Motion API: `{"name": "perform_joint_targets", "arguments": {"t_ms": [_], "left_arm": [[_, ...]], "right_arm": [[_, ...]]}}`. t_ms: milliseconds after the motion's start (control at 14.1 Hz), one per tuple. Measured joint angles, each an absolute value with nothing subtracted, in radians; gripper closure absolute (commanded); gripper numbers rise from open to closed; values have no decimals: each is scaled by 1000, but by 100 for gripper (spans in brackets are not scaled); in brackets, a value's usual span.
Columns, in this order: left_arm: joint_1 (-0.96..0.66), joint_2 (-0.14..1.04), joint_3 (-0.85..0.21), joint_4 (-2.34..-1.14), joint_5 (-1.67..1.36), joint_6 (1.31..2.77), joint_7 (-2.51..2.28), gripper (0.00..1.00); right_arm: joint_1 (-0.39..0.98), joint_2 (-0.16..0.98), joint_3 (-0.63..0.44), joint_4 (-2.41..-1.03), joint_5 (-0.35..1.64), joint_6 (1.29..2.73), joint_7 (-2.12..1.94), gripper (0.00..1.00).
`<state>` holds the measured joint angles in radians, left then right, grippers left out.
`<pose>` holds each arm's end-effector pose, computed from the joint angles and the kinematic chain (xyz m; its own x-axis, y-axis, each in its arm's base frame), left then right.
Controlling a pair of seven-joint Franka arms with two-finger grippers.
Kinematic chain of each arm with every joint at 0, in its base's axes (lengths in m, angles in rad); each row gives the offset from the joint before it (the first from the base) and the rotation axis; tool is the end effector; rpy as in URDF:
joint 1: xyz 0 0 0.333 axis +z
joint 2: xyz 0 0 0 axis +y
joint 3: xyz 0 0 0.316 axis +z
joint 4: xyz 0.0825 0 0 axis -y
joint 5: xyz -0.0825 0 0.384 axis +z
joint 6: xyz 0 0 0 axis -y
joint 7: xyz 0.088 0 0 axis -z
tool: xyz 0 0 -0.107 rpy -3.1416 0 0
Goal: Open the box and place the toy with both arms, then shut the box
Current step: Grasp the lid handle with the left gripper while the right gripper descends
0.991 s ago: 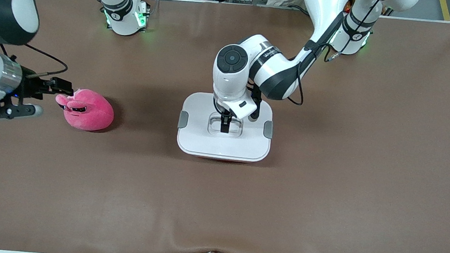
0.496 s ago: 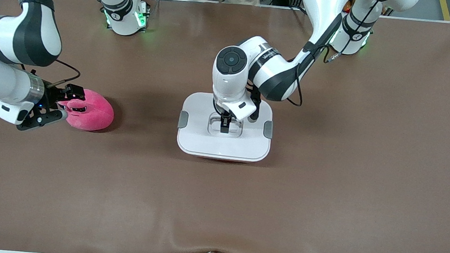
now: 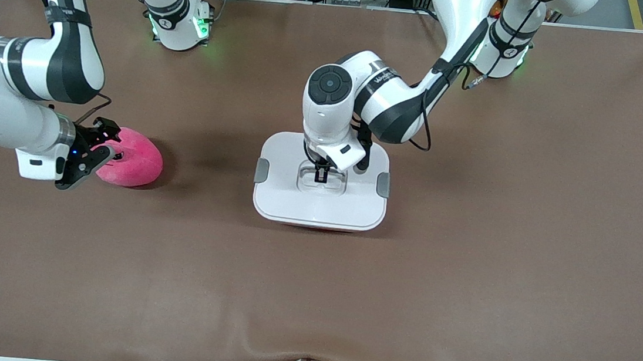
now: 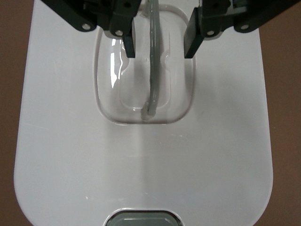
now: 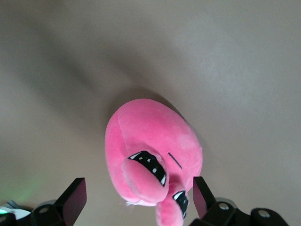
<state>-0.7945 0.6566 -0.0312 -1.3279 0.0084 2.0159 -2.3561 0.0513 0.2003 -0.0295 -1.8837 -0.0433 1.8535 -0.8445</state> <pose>0.5020 -0.5359 0.3501 0.0373 0.9988 -0.0304 0.9992 -0.0369 0.0144 0.5799 0.0099 0.3855 0.6135 0.7678 -0.1844 0.7564 -0.6385 -0.1420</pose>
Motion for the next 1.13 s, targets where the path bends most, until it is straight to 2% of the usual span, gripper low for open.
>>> {"name": "perform_joint_targets", "arguments": {"t_ms": [212, 708, 1133], "left_arm": [[-796, 657, -31, -1328, 12, 2016, -2363, 74], [-795, 657, -27, -1327, 13, 2016, -2366, 77], [-795, 657, -25, -1327, 13, 2016, -2377, 90]], "right_arm": [[45, 195, -34, -1924, -52, 1864, -940, 0], [141, 128, -22, -2118, -227, 2063, -967, 0], [154, 121, -25, -2148, -330, 2100, -978, 0]]}}
